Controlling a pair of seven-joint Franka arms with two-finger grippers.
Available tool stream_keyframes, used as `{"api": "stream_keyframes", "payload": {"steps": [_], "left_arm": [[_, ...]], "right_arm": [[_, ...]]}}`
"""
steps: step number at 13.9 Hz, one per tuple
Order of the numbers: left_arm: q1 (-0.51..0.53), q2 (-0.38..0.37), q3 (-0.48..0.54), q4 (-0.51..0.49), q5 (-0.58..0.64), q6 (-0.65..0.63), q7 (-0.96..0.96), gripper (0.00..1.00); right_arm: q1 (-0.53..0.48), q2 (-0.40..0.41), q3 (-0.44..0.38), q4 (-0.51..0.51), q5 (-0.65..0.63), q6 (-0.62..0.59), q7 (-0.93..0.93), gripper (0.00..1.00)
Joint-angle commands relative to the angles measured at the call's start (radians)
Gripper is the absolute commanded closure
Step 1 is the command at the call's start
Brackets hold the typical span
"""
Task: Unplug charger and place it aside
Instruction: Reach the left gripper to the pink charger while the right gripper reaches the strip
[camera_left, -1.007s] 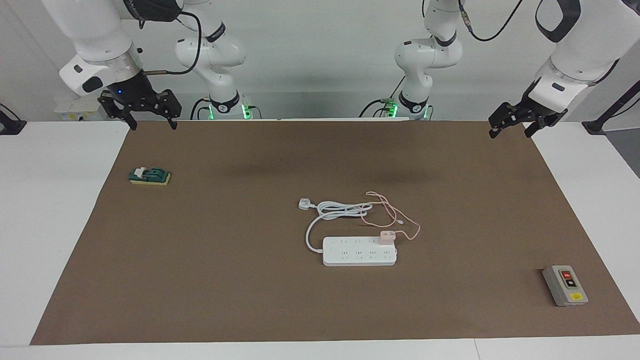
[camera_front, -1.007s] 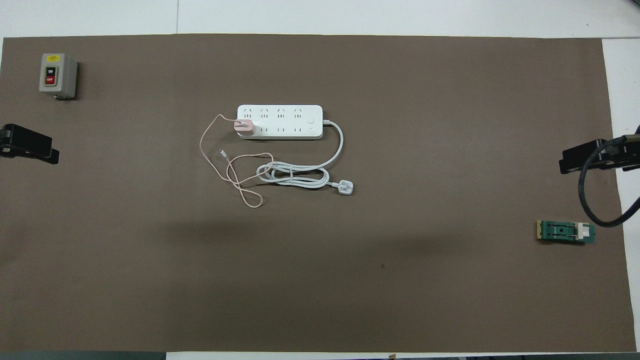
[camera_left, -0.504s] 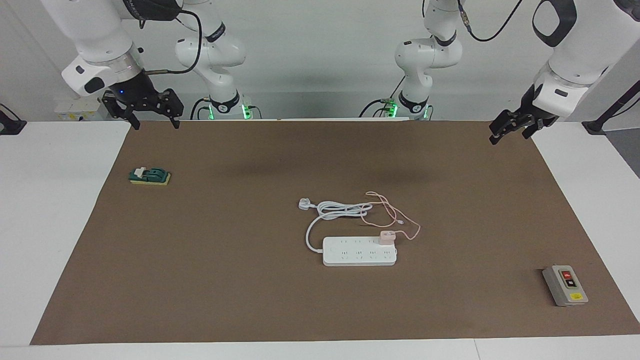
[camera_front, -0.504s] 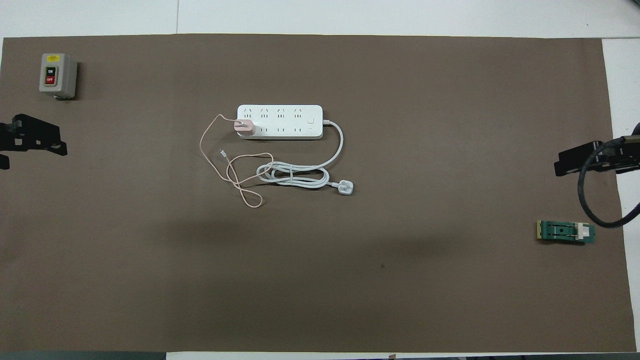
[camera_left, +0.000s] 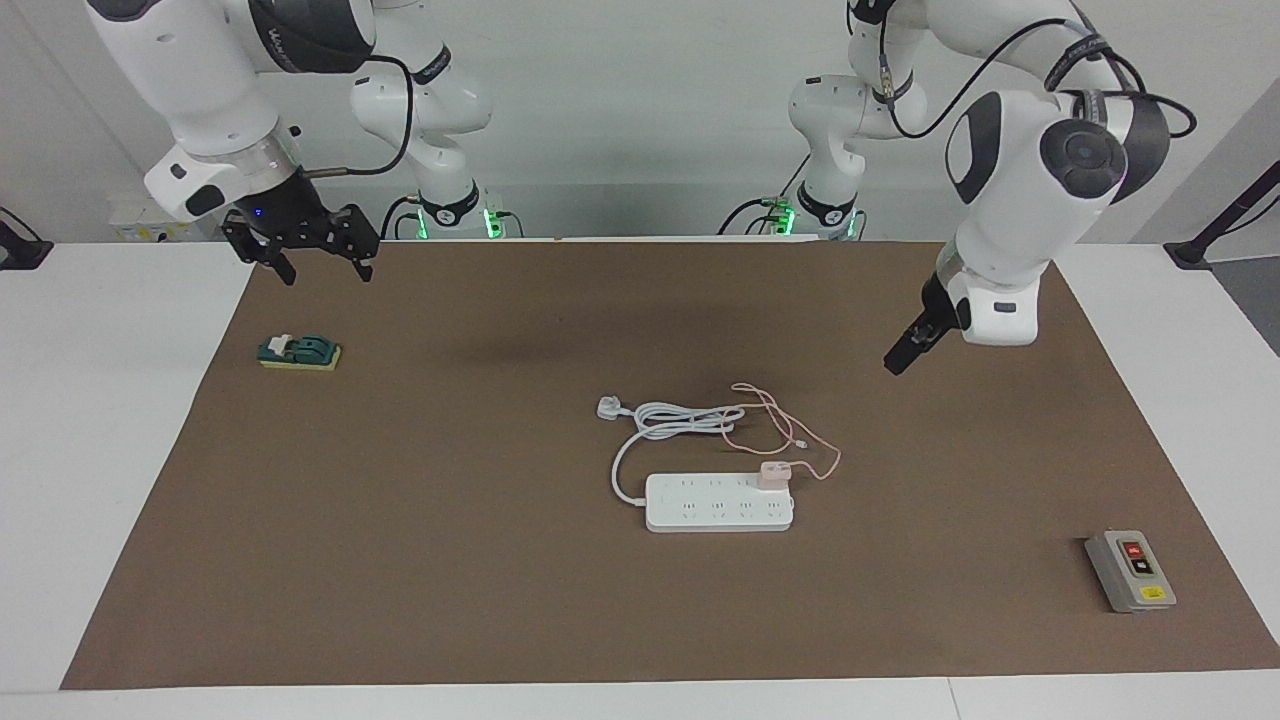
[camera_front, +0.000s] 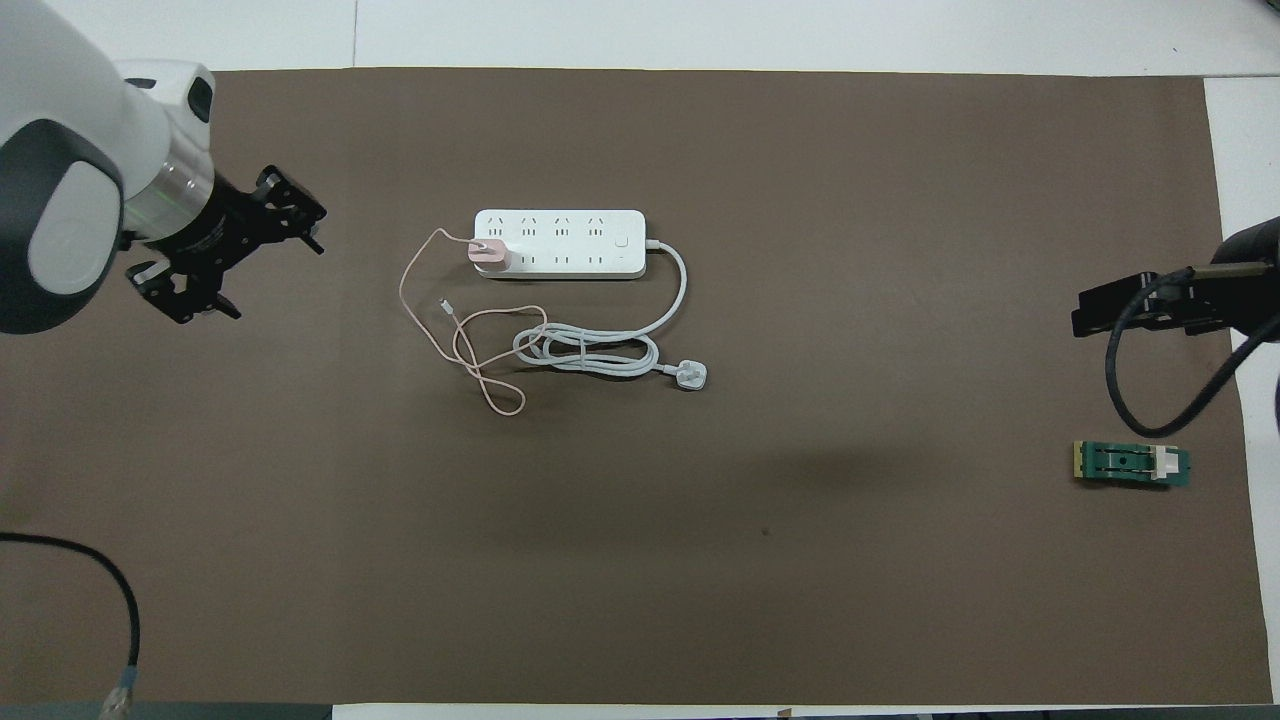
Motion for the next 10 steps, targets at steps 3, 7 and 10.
{"api": "stream_keyframes", "payload": {"steps": [3, 7, 10], "left_arm": [[-0.075, 0.212, 0.040, 0.169, -0.009, 0.085, -0.487, 0.00], [-0.106, 0.271, 0.045, 0.167, -0.022, 0.206, -0.735, 0.00], [-0.162, 0.306, 0.047, 0.123, -0.018, 0.312, -0.818, 0.00]], "right_arm": [[0.075, 0.089, 0.013, -0.057, 0.017, 0.125, 0.273, 0.00], [0.155, 0.200, 0.014, -0.057, 0.123, 0.267, 0.566, 0.00], [0.231, 0.287, 0.014, -0.055, 0.256, 0.402, 0.770, 0.00]]}}
